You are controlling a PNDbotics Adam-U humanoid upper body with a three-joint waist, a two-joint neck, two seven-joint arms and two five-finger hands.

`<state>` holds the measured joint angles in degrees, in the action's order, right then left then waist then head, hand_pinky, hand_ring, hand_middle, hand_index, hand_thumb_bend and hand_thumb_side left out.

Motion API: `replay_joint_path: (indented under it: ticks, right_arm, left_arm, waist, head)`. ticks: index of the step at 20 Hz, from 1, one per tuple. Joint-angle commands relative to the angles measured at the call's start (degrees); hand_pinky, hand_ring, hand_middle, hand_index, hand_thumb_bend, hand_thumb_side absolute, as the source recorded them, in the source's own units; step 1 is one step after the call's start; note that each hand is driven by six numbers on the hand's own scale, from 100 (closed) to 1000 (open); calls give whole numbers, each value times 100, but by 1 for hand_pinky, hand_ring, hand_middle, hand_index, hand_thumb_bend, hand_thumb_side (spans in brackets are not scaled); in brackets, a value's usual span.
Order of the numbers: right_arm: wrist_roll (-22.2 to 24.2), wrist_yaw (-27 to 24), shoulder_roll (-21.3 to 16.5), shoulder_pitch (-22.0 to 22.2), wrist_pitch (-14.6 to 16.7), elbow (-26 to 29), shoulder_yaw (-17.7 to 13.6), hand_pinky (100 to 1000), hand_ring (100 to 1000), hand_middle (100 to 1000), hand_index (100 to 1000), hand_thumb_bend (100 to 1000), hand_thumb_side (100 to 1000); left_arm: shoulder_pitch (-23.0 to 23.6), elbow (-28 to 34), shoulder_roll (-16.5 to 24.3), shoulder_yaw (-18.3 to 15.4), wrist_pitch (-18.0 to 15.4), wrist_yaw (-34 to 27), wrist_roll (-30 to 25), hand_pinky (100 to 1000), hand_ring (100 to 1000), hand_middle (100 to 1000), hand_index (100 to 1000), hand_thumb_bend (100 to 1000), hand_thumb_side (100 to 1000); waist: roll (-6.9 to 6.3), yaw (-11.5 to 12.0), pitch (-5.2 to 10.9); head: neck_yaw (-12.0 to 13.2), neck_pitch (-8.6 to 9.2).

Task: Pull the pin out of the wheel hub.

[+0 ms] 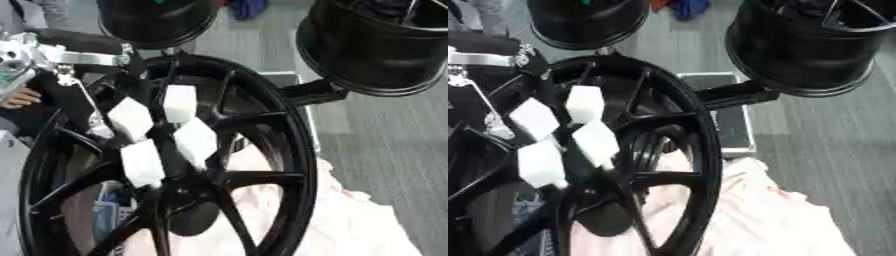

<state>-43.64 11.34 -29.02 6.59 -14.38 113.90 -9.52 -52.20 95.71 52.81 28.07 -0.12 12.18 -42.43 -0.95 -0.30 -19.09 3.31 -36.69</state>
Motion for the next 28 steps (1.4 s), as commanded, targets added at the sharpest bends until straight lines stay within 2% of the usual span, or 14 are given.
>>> replay_joint_path:
  ticks: [1, 6, 14, 15, 16, 22, 28]
  right_arm:
    - [-20, -22, -102, -7, 1, 69, -58, 653, 687, 648, 671, 100, 470]
    - [-24, -22, -95, -4, 2, 69, -63, 652, 686, 648, 671, 100, 470]
    - [-46, -17, -100, 6, 8, 69, -78, 652, 686, 648, 670, 100, 470]
    - [-50, -15, -103, 9, 8, 69, -81, 652, 686, 648, 670, 100, 473]
    - [-53, -14, -105, 13, 7, 69, -83, 652, 686, 648, 670, 100, 470]
    - [-80, -7, -119, 48, 3, 69, -97, 652, 686, 648, 670, 100, 470]
    - [-130, 13, -111, 107, -11, 69, -124, 652, 686, 647, 670, 100, 470]
  left_arm:
    - [-57, 31, 86, -46, 17, 0, 55, 530, 417, 429, 514, 581, 100]
    - [-51, 63, 97, -50, 17, 8, 119, 496, 375, 381, 414, 559, 100]
    - [-34, 325, 209, -242, -61, 202, 223, 467, 306, 327, 400, 626, 100]
    - [-43, 364, 226, -283, -53, 195, 240, 465, 298, 323, 396, 581, 100]
    - [-56, 399, 238, -329, -36, 163, 256, 462, 290, 317, 390, 633, 100]
    - [-161, 639, 411, -722, 100, -31, 348, 446, 263, 305, 378, 649, 100]
    - [-98, 508, 668, -1392, 275, -168, 678, 443, 243, 302, 382, 618, 100]
  waist:
    - [14, 2, 94]
    - [13, 0, 97]
    - [11, 13, 104]
    - [11, 15, 107]
    - [11, 18, 110]
    - [6, 50, 137]
    - [11, 141, 168]
  head:
    - [13, 58]
    - [18, 61]
    - [23, 62]
    - [23, 62]
    - [22, 61]
    - [2, 48]
    - [-63, 33]
